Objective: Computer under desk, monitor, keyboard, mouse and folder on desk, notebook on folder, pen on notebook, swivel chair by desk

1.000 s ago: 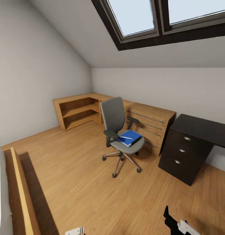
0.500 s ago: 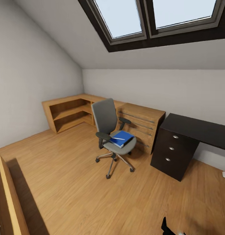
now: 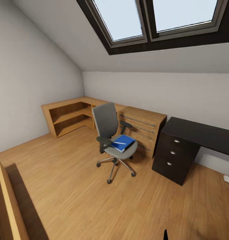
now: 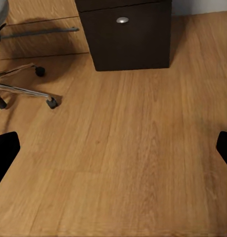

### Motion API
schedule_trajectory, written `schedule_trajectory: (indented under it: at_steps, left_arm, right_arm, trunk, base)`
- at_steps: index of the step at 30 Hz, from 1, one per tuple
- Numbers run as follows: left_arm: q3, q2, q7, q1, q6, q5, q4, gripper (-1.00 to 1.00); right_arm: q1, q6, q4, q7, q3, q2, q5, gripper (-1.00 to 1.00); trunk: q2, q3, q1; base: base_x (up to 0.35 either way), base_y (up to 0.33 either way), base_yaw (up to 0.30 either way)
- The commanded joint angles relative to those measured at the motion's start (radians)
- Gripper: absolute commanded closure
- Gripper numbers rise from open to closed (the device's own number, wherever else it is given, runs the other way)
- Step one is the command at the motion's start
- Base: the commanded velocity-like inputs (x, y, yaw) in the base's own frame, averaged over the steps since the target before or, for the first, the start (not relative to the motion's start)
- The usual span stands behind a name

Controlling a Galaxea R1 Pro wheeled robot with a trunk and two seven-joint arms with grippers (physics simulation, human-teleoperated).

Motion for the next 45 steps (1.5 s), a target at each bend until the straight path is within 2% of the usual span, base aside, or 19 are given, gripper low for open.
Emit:
schedule_trajectory:
  at_steps: [1, 5, 9, 10, 11, 12, 15, 16, 19, 21, 26, 29, 33, 37, 45]
  left_arm:
    - [0.001, 0.000, 0.002, 0.000, -0.002, 0.002, 0.001, -1.00]
    - [0.001, 0.005, 0.001, 0.000, -0.001, 0.002, 0.006, -1.00]
    - [-0.001, 0.015, 0.001, 0.000, -0.001, 0.000, 0.057, -1.00]
    - [-0.002, 0.015, 0.001, 0.000, -0.003, 0.000, 0.094, -1.00]
    - [-0.002, 0.016, 0.002, 0.000, -0.004, 0.000, 0.108, -1.00]
    - [-0.002, 0.016, 0.001, 0.000, -0.006, -0.001, 0.141, -1.00]
    - [-0.003, 0.016, 0.001, 0.000, -0.018, -0.002, 0.200, -1.00]
    - [-0.004, 0.016, 0.000, 0.000, -0.043, -0.003, 0.241, -1.00]
    - [-0.005, 0.018, -0.001, 0.000, -0.109, -0.003, 0.299, -1.00]
    - [-0.005, 0.026, -0.002, 0.000, -0.210, -0.002, 0.351, -1.00]
    - [-0.006, 0.046, -0.002, 0.001, -0.263, -0.001, 0.373, -1.00]
    - [-0.005, 0.048, -0.001, 0.001, -0.271, -0.001, 0.375, -1.00]
    - [-0.004, 0.049, -0.002, 0.001, -0.274, -0.001, 0.376, -1.00]
    - [-0.004, 0.050, -0.003, 0.002, -0.273, -0.001, 0.376, -1.00]
    - [-0.004, 0.050, -0.003, 0.002, -0.270, -0.001, 0.376, -1.00]
  right_arm:
    - [0.003, -0.003, 0.002, 0.010, -0.007, 0.000, -0.002, -1.00]
    - [0.028, -0.002, 0.002, 0.009, -0.005, -0.001, 0.001, -1.00]
    - [0.092, -0.001, 0.002, 0.007, 0.004, -0.018, 0.030, -1.00]
    - [0.132, -0.001, 0.002, 0.007, 0.021, -0.032, 0.077, -1.00]
    - [0.145, -0.001, 0.002, 0.007, 0.026, -0.037, 0.094, -1.00]
    - [0.167, 0.002, 0.003, 0.007, 0.033, -0.048, 0.129, -1.00]
    - [0.194, 0.010, 0.004, 0.007, 0.039, -0.062, 0.172, -1.00]
    - [0.207, 0.013, 0.004, 0.007, 0.041, -0.068, 0.191, -1.00]
    - [0.222, 0.015, 0.004, 0.008, 0.043, -0.073, 0.209, -1.00]
    - [0.236, 0.016, 0.002, 0.009, 0.046, -0.077, 0.224, -1.00]
    - [0.242, 0.017, 0.002, 0.010, 0.048, -0.079, 0.258, -1.00]
    - [0.242, 0.018, 0.002, 0.009, 0.049, -0.079, 0.266, -1.00]
    - [0.242, 0.020, 0.003, 0.010, 0.049, -0.074, 0.270, -1.00]
    - [0.243, 0.020, 0.003, 0.011, 0.050, -0.058, 0.272, -1.00]
    - [0.243, 0.020, 0.002, 0.010, 0.050, -0.055, 0.273, -1.00]
  trunk:
    - [0.007, 0.002, -0.004]
    - [0.035, 0.015, -0.019]
    - [0.063, 0.027, -0.035]
    - [0.070, 0.030, -0.038]
    - [0.077, 0.034, -0.042]
    - [0.084, 0.037, -0.046]
    - [0.105, 0.046, -0.058]
    - [0.112, 0.049, -0.061]
    - [0.133, 0.059, -0.073]
    - [0.147, 0.065, -0.081]
    - [0.182, 0.081, -0.100]
    - [0.203, 0.090, -0.111]
    - [0.203, 0.090, -0.111]
    - [0.203, 0.090, -0.111]
    - [0.203, 0.090, -0.111]
  base:
    - [0.000, 0.000, -0.008]
    - [0.000, 0.000, -0.004]
    - [0.000, 0.000, 0.000]
    - [0.000, 0.000, 0.000]
    - [0.000, 0.000, 0.000]
    - [0.000, 0.000, 0.000]
    - [0.000, 0.000, 0.000]
    - [0.000, 0.000, 0.000]
    - [0.000, 0.000, 0.000]
    - [0.000, 0.000, 0.000]
    - [0.000, 0.000, 0.000]
    - [0.000, 0.000, 0.000]
    - [0.000, 0.000, 0.000]
    - [0.000, 0.000, 0.000]
    - [-0.141, 0.000, 0.000]
